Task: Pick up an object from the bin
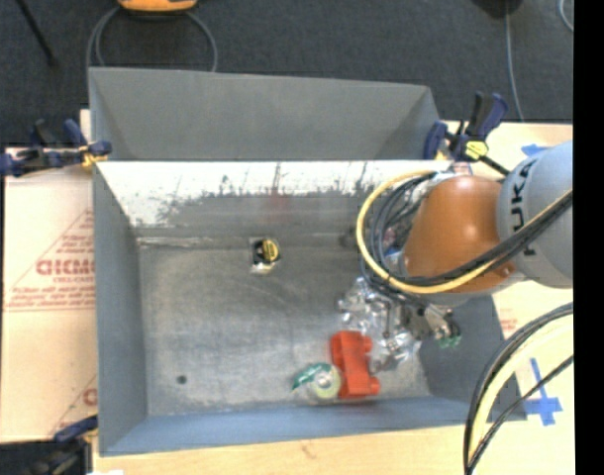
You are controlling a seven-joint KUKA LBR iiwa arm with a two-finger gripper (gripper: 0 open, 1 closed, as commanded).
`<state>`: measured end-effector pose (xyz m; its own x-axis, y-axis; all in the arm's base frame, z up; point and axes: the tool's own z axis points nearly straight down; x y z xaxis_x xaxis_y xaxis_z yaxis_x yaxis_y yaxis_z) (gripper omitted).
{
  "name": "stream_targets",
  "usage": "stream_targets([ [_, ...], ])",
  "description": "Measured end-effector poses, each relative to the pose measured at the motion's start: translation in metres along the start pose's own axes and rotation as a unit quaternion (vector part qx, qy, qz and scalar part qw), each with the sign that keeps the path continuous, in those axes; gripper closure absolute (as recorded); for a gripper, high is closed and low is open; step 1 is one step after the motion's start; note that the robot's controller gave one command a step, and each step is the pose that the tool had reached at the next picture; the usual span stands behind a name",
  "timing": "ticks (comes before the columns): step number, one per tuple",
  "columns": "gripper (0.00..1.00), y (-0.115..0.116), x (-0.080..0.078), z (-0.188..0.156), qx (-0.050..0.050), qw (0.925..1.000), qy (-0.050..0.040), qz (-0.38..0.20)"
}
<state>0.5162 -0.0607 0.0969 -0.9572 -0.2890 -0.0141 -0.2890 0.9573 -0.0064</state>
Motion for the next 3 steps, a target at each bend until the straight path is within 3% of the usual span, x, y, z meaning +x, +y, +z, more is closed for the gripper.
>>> stream_targets([
  [1, 0.0, 0.0001, -0.0007, 0.0001, 0.0, 0.9992, -0.0013, 0.04],
  [2, 1.0, 0.002, -0.001, -0.0009, -0.002, 0.9993, 0.0001, 0.039],
  [3, 1.0, 0.0004, -0.0041, -0.0065, -0.001, 0.9993, 0.0023, 0.038],
])
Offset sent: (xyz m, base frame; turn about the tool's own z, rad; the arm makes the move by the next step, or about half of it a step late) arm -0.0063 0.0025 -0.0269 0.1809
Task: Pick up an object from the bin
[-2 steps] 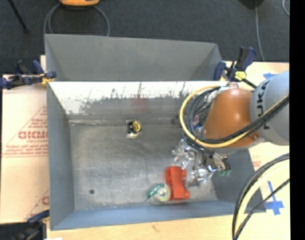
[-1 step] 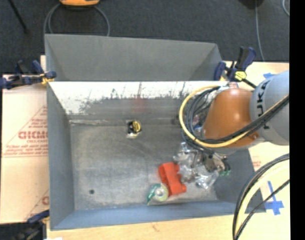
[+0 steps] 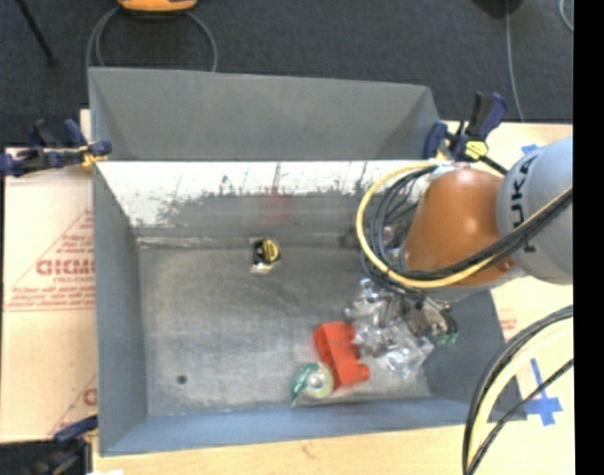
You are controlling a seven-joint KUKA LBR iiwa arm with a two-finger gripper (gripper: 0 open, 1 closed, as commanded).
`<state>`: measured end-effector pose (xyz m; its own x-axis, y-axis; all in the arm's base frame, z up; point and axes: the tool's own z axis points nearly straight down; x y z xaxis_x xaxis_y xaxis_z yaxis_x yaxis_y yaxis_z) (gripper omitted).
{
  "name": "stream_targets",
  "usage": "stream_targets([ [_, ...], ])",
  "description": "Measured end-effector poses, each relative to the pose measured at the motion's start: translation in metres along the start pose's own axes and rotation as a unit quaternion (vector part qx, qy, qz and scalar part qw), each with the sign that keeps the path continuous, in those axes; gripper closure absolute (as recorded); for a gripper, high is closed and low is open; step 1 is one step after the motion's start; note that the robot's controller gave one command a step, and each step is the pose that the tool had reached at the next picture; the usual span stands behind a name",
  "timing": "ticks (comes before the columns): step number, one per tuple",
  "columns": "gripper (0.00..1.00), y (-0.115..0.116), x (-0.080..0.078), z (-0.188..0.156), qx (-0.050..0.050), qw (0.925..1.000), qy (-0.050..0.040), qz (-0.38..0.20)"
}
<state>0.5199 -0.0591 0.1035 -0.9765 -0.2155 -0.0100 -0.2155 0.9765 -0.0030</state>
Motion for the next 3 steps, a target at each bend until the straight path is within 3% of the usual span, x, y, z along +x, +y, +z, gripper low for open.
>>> stream_targets([
  [2, 1.0, -0.003, -0.002, -0.021, 0.0, 1.0, 0.0022, 0.001],
  [3, 1.0, -0.005, -0.004, -0.048, 0.0, 1.0, 0.0018, 0.003],
])
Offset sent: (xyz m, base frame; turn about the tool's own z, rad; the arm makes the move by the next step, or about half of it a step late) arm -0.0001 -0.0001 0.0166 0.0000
